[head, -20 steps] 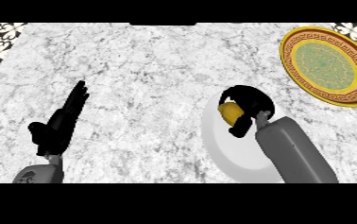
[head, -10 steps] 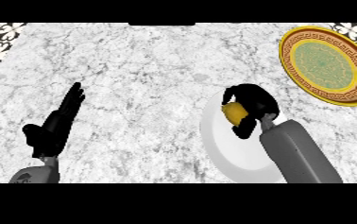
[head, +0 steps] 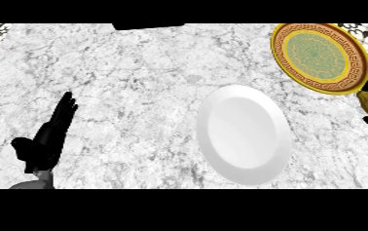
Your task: Pick the lemon from the plate and place it in the plate
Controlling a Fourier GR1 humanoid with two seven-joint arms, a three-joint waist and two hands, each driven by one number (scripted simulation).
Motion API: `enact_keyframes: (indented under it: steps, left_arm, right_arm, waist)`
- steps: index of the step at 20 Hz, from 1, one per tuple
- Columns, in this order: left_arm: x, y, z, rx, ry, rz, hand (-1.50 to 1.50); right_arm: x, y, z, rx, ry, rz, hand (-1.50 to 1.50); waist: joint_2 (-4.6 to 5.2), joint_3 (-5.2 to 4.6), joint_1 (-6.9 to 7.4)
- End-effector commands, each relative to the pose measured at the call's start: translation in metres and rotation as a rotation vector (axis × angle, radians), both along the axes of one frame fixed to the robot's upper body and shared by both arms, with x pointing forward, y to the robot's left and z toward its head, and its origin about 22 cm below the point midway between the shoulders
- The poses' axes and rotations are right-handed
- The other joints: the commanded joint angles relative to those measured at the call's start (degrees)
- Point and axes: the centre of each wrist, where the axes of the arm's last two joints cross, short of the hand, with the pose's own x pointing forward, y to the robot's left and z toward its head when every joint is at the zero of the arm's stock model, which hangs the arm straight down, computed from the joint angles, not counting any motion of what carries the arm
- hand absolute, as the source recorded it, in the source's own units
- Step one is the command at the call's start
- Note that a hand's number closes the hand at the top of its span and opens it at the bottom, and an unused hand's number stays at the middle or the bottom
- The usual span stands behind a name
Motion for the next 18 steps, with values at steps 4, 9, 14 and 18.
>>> enact_keyframes:
  steps: [4,9,14,18]
  left_arm:
    - [0.004,-0.007,0.005,-0.007,-0.023,-0.037,0.0]
    - [0.011,-0.024,0.006,-0.008,-0.02,-0.089,0.0]
    - [0.023,-0.031,0.013,0.0,-0.007,-0.114,0.0]
    - [0.031,-0.023,0.023,0.006,-0.031,-0.12,0.0]
  right_arm:
    - [-0.075,-0.129,0.056,0.031,-0.223,-0.036,1.5]
    - [-0.11,-0.172,0.077,0.06,-0.416,-0.056,1.5]
    - [-0.122,-0.189,0.085,0.064,-0.539,-0.049,1.5]
    - [-0.097,-0.183,0.096,0.126,-0.534,-0.014,1.5]
  waist:
    - [0.49,0.01,2.55]
    - [0.62,-0.11,5.06]
    - [0.7,-0.24,6.67]
    - [0.57,-0.41,7.32]
